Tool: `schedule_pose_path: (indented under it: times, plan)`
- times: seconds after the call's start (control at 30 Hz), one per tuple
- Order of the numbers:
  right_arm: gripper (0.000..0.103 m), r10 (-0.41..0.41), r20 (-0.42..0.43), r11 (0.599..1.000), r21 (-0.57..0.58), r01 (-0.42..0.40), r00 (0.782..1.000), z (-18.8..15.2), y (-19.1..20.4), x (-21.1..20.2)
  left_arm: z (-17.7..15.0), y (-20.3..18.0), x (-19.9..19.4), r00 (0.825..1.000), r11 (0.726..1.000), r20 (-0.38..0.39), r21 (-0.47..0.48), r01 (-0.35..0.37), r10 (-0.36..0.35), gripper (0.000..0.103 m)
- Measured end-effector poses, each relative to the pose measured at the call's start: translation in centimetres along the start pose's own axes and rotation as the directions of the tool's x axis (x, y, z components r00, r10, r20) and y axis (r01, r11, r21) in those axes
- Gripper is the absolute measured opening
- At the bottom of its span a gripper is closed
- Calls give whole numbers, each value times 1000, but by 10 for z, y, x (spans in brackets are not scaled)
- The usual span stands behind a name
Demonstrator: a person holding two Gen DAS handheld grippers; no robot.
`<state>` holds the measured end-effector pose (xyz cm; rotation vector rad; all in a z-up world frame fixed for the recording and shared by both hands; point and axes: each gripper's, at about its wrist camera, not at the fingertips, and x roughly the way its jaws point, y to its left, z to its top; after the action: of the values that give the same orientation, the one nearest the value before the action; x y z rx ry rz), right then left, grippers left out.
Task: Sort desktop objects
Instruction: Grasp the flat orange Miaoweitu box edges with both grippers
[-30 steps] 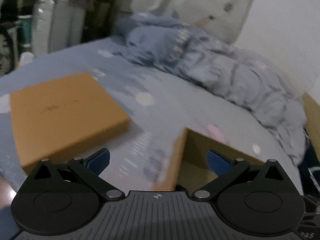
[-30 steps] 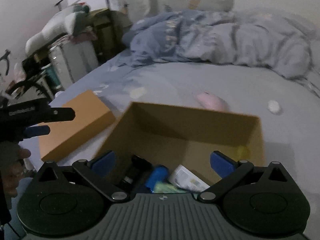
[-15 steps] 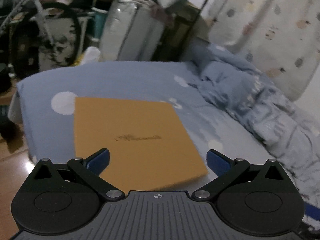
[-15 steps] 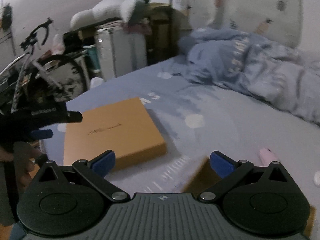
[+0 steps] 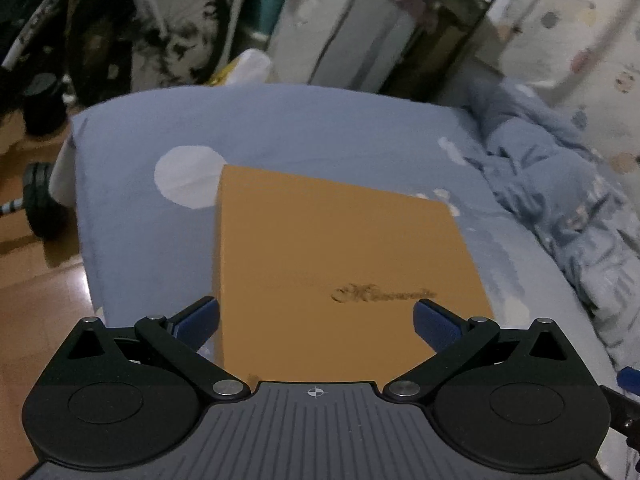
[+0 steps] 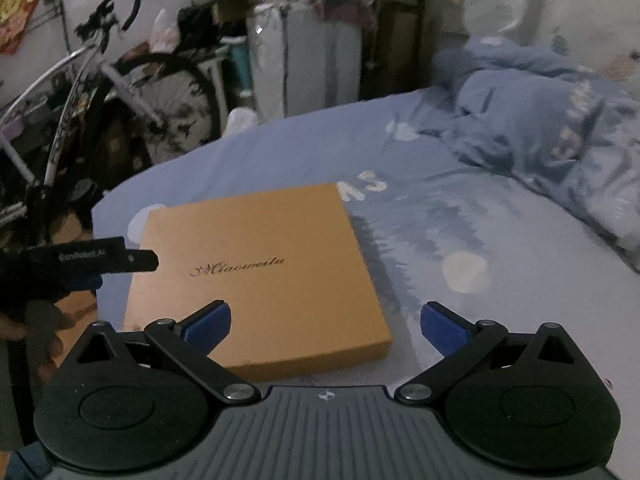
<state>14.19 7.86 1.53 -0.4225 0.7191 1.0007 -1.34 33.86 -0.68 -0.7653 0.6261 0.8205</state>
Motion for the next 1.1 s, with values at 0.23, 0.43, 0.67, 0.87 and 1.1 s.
schedule_pose_path:
  times: [0.23, 0.43, 0.67, 0.87, 1.1]
  plan:
    - [103, 62, -59, 998, -5, -62, 996, 16, -4, 56, 8, 17, 36, 999, 998, -43, -58, -18, 16, 103]
    - [103, 104, -120, 994, -3, -105, 987, 22, -8, 103, 9, 27, 62, 996, 995, -83, -96, -28, 20, 103]
    - [103, 141, -175, 990, 12, -141, 974, 23, -16, 142, 1, 36, 82, 993, 993, -109, -109, -51, 38, 103]
    - [103, 170, -211, 985, 20, -170, 963, 20, -23, 158, 3, 38, 87, 994, 985, -89, -158, -74, 60, 103]
    - [103, 175, -222, 985, 28, -173, 959, 18, -20, 160, 0, 35, 85, 994, 980, -63, -174, -96, 86, 103]
